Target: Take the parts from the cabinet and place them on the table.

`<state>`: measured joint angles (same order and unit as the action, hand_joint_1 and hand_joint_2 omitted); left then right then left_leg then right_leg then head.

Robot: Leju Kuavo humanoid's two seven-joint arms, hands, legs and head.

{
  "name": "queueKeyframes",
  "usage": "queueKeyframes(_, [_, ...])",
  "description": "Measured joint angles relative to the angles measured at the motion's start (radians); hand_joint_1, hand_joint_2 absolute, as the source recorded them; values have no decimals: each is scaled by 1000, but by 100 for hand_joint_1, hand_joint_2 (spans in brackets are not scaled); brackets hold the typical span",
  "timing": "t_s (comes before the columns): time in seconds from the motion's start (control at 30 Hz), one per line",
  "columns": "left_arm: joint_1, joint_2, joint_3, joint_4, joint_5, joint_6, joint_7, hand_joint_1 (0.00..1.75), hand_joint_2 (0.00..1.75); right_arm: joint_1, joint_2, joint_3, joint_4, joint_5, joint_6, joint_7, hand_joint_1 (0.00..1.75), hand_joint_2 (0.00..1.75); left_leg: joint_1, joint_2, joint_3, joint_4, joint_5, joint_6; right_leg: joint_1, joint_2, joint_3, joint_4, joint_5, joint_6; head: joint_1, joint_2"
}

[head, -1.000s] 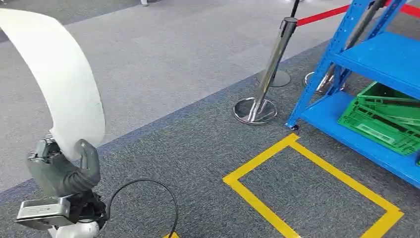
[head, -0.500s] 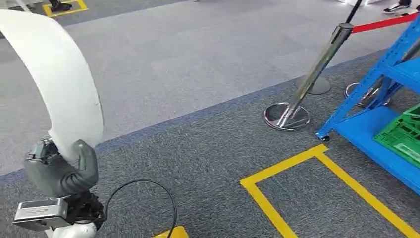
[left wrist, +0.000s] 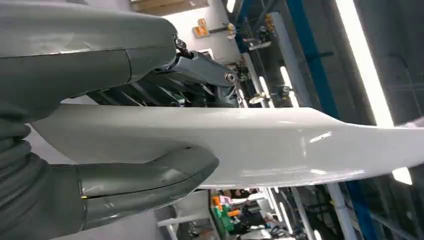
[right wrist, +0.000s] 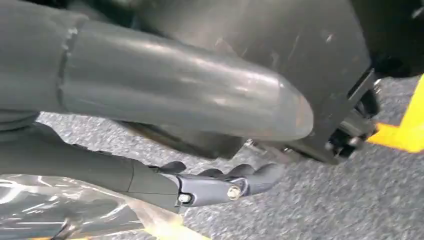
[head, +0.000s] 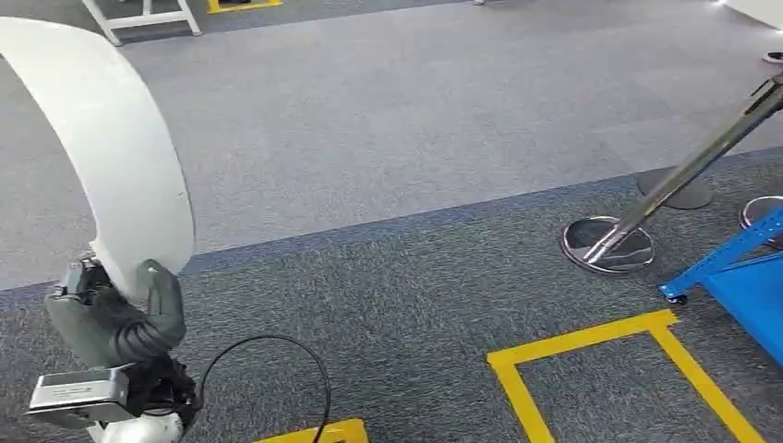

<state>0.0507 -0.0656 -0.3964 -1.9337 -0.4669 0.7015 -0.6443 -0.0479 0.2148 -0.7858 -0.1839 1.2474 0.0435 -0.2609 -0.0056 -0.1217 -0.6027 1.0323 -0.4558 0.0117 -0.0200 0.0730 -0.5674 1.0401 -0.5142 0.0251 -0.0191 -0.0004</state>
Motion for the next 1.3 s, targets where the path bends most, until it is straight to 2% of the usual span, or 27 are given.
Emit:
queueKeyframes(0.07, [3,1,0,0,0,0,0,175,175,-1,0,0,0,0,0,0,0,0,3,-21,-4,3,1,-8,-3,-21,4,-6,4,-13,-1,0])
queueKeyframes(0.13, [1,2,0,0,0,0,0,175,175,-3,0,-1,0,0,1,-1,0,0,-4,73,-24,57,-36,-17,-2,-47,12,-9,2,-23,-11,0])
queueKeyframes(0.17, [-1,2,0,0,0,0,0,175,175,-2,0,-1,0,0,1,-1,0,0,-2,99,-59,132,-75,-23,1,-63,14,-9,0,-27,-12,0])
queueKeyframes(0.23, [1,3,0,0,2,0,0,175,175,2,-2,-1,0,0,1,-1,0,0,4,111,-135,286,-136,-26,5,-95,15,-9,-5,-33,-12,0])
queueKeyframes(0.27, [2,4,0,0,4,0,1,175,175,3,-2,-2,0,0,1,-1,0,0,6,111,-151,314,-138,-26,6,-109,16,-9,-7,-33,-12,0])
queueKeyframes(0.3, [2,5,0,0,8,0,3,175,175,2,-2,-2,0,0,1,-1,0,0,6,112,-144,298,-115,-24,8,-123,18,-9,-9,-33,-12,0])
queueKeyframes(0.37, [2,8,0,0,10,0,6,175,175,-1,-2,-3,0,-1,1,-2,0,0,1,128,-68,144,-24,-12,11,-149,28,-9,-16,-32,-12,0])
queueKeyframes(0.4, [2,8,0,0,10,0,6,175,175,-2,-2,-3,0,-1,1,-2,0,0,-6,159,-20,51,16,-2,11,-160,35,-10,-21,-31,-12,0])
queueKeyframes(0.43, [1,8,0,0,10,0,6,175,175,-2,-2,-3,0,-1,1,-2,0,0,-20,211,-2,21,-4,3,13,-168,38,-11,-24,-27,-11,0])
queueKeyframes(0.57, [0,10,-1,0,10,0,9,175,175,-4,0,-4,0,-2,2,-2,0,0,-29,171,-6,1,-2,17,17,-215,48,-18,-32,-10,-14,0])
queueKeyframes(0.6, [1,10,-2,-1,10,0,9,175,175,-5,0,-4,0,-3,1,-2,0,0,-18,156,12,-18,6,25,17,-220,43,-20,-42,-1,-14,0])
queueKeyframes(0.63, [-1,10,-3,-1,10,0,8,175,175,-7,0,-4,0,-3,1,-3,0,0,-16,148,18,-25,7,27,13,-159,39,9,-58,3,-9,0])
queueKeyframes(0.67, [-6,10,-4,0,10,0,9,175,175,-7,0,-4,0,-3,1,-3,0,0,-13,135,18,-25,8,29,12,-115,7,74,-90,4,-8,0])
queueKeyframes(0.73, [-6,10,-6,0,10,0,9,175,175,-3,0,-4,0,-3,1,-3,0,0,-12,110,17,-24,7,35,10,-84,-76,221,-142,7,-6,0])
queueKeyframes(0.77, [-5,10,-9,0,10,0,9,175,175,0,-1,-4,0,-3,1,-2,0,0,-12,94,17,-22,6,36,10,-78,-110,268,-148,9,-5,0])
queueKeyframes(0.8, [-4,10,-11,1,10,0,9,175,175,3,-2,-4,0,-3,1,-2,0,0,-11,78,18,-21,5,35,9,-76,-119,266,-125,12,-4,0])
queueKeyframes(0.83, [-4,11,-13,1,10,0,9,175,175,2,-3,-5,0,-3,1,-2,0,0,-10,61,18,-18,4,33,7,-74,-109,221,-83,14,-5,0])
queueKeyframes(0.9, [-4,12,-14,1,10,0,9,175,175,-1,-3,-4,0,-3,1,-2,0,0,-3,31,18,-6,-3,23,0,-52,-42,58,18,18,-5,0])
queueKeyframes(0.93, [-4,12,-14,1,10,0,9,175,175,-2,-3,-4,0,-3,1,-2,0,0,-1,23,15,-1,-8,16,-4,-4,-21,21,8,23,-5,0])
queueKeyframes(0.97, [-6,12,-16,1,11,0,10,175,175,-3,-2,-4,1,-3,2,-3,0,0,-4,10,5,15,-13,10,-7,15,-3,-1,0,15,-3,0])
queueKeyframes(1.07, [-2,13,-17,1,10,0,10,175,175,-3,-2,-5,1,-3,1,-2,0,0,2,-20,0,4,-3,-2,3,-18,-4,5,1,-4,-2,0])
queueKeyframes(1.1, [-2,14,-17,0,10,0,10,175,175,-4,-1,-5,1,-3,1,-2,0,0,2,-16,-2,12,-9,-4,-5,-34,-1,-1,4,-11,-3,0])
queueKeyframes(1.13, [-3,14,-17,0,10,0,10,175,175,-4,-1,-5,1,-3,1,-2,0,0,-5,43,-8,32,-23,-9,-3,-42,3,-2,2,-18,-5,0])
queueKeyframes(1.17, [-6,15,-17,0,10,0,10,175,175,-3,-1,-5,1,-3,1,-3,0,0,-4,84,-35,90,-57,-15,-1,-57,7,-4,-1,-23,-15,0])
queueKeyframes(1.23, [-5,15,-18,1,10,0,10,175,175,2,-2,-5,1,-3,1,-2,0,0,0,108,-110,247,-126,-22,3,-90,10,-3,-6,-29,-15,0])
queueKeyframes(1.27, [-4,17,-18,1,10,0,10,175,175,3,-2,-5,1,-3,1,-2,0,0,2,110,-137,300,-142,-22,5,-105,10,-3,-8,-31,-15,0])
queueKeyframes(1.3, [-3,17,-18,1,9,0,12,175,175,2,-3,-5,1,-3,2,-3,0,0,3,110,-144,310,-135,-21,7,-119,11,-3,-10,-31,-15,0])
